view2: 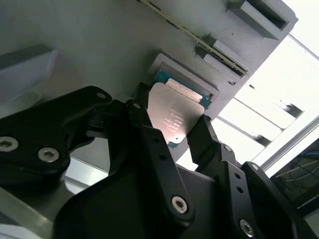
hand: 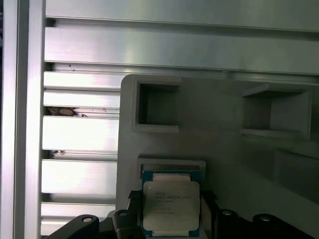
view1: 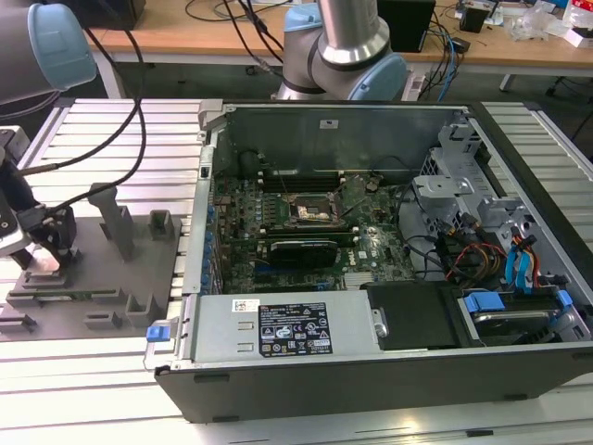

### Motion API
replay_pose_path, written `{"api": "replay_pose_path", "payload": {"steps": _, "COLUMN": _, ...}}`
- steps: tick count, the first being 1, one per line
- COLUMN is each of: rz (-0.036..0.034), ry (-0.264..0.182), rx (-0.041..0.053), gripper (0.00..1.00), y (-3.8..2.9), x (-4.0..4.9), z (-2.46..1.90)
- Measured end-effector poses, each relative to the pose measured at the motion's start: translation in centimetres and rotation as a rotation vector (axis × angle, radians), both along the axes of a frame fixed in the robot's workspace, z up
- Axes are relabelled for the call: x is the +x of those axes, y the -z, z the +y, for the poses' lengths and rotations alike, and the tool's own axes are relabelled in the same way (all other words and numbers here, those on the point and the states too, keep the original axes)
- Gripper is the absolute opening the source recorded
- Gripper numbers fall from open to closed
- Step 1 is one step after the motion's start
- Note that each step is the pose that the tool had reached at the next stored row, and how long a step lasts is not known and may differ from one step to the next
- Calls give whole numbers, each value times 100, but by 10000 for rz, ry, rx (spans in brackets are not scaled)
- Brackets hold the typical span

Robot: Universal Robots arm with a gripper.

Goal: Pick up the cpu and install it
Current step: 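Pick up the cpu and move it towards the insertion slot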

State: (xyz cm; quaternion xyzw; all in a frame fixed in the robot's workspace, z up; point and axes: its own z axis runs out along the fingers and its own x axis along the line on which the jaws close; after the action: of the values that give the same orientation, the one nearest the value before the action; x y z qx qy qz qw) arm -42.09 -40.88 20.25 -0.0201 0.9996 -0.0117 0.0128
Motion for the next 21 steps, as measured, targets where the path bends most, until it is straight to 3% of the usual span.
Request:
{"api": "replay_pose_path", "payload": {"steps": 14, "rz": 1, "ry": 0, "rx": 0, "gripper": 55, "y": -184, "x": 0, "z": 0}}
{"api": "replay_pose_path", "payload": {"steps": 21, "rz": 0, "ry": 0, "rx": 0, "gripper": 55, "y": -224, "x": 0, "z": 0}}
